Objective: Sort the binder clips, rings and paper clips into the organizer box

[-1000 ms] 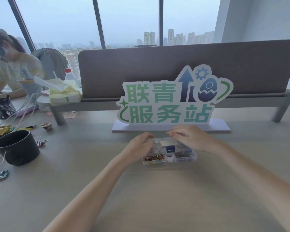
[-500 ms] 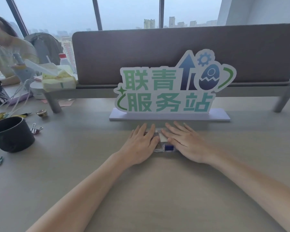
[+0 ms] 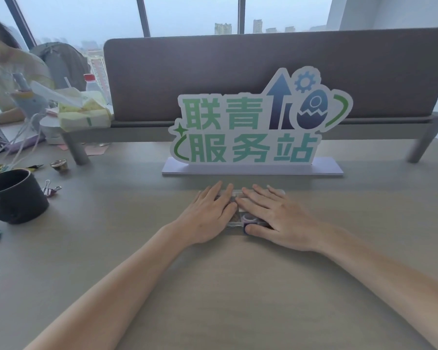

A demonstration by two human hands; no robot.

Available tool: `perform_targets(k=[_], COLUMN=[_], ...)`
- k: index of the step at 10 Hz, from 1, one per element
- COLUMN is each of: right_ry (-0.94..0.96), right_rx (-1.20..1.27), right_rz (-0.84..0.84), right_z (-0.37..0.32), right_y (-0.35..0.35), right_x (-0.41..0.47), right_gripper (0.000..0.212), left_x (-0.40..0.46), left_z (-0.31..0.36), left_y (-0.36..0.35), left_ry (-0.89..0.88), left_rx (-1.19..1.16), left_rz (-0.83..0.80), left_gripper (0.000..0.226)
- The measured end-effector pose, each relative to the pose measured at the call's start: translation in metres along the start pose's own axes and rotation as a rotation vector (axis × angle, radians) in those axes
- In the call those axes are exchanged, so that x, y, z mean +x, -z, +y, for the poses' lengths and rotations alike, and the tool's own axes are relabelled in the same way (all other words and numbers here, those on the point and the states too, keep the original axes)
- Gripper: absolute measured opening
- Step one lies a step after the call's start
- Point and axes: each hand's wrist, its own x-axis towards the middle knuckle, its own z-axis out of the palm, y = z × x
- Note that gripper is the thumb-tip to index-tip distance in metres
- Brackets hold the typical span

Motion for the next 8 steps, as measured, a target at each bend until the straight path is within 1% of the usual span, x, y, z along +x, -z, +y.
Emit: perform_targets(k=[1,3,5,6,7,8], right_ry=[0.009,-0.015,-0.066,-0.052,-0.061,-0.052], right_rx=[-0.036,0.010,0.129,0.112,0.108,0.196], right_rz=[0.024,0.036,-0.020,-0.075,-0.181,-0.096], right_z=[0.001,-0.001,-0.006,-0.007,-0.013,-0.027], right_y=[-0.003,-0.002,0.007,0.014,0.027,0.062], right_x=[0.001,0.000,-0.001,0.000,0.002,0.000], right_gripper=[0.071,0.072,0.072,0.073,0.075,0.074], left_x=[-0.003,-0.007,-0.014,-0.015,-0.014,-0.016], left_z=[0.003,0.007,0.011,0.013,0.012,0.018], left_y=[0.003,0.005,0.004,0.007,0.011,0.030], left_ry=[0.007,0.024,0.063,0.069,0.088,0.084], left_rx=[-0.008,-0.033,-0.069,-0.110,-0.224,-0.356], left_rz=[0.003,0.002,0.019,0.044,0.046,0.160], left_gripper=[0.060,0.058,0.057,0.058,0.060,0.060])
